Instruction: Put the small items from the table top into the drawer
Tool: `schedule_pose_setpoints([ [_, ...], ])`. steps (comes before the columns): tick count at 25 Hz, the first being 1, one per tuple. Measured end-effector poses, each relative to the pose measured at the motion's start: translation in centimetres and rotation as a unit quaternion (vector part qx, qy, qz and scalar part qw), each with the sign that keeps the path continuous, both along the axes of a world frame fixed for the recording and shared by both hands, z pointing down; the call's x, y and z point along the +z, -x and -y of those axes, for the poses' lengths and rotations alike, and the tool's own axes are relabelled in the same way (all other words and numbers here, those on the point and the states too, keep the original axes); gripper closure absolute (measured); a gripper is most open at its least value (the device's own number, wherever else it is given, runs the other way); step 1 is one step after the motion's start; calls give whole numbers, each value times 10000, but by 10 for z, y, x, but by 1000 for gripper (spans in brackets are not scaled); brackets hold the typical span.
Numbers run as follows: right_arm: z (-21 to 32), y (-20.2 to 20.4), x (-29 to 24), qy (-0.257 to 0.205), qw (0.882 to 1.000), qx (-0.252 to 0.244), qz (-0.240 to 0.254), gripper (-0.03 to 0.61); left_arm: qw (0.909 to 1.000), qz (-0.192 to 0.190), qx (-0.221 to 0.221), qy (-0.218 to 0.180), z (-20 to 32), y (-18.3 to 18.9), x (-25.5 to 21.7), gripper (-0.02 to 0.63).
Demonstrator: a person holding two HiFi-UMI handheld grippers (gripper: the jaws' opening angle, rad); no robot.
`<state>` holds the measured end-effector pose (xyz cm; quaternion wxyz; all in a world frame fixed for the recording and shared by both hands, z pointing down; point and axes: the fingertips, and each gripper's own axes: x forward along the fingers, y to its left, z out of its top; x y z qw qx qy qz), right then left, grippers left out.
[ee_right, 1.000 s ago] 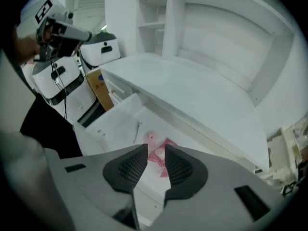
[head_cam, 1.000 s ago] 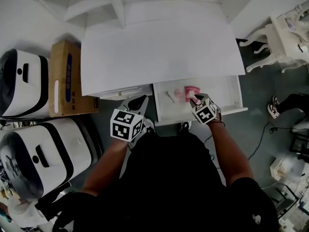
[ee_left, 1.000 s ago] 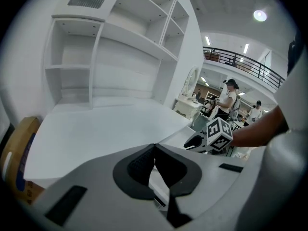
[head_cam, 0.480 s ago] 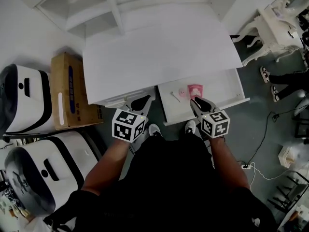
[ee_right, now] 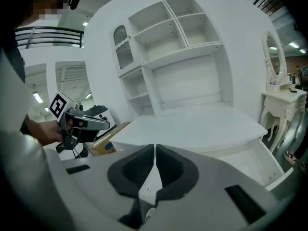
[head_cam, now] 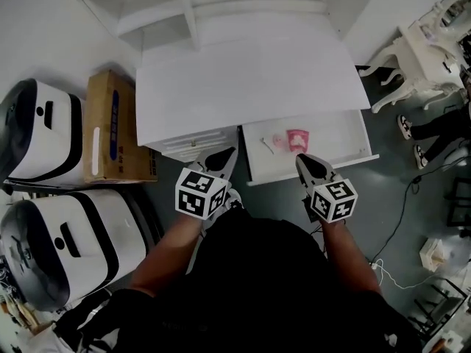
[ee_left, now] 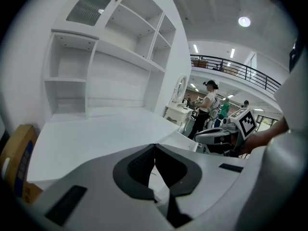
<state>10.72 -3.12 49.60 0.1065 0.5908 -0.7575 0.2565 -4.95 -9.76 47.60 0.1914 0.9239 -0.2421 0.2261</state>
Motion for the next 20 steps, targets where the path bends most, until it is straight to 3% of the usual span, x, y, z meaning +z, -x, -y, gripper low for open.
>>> schedule_pose_setpoints([
  [20,-141,-16,-14,-186,9974,-656,254,551,9986,80,-509,-108,-164,-27,-12,603],
])
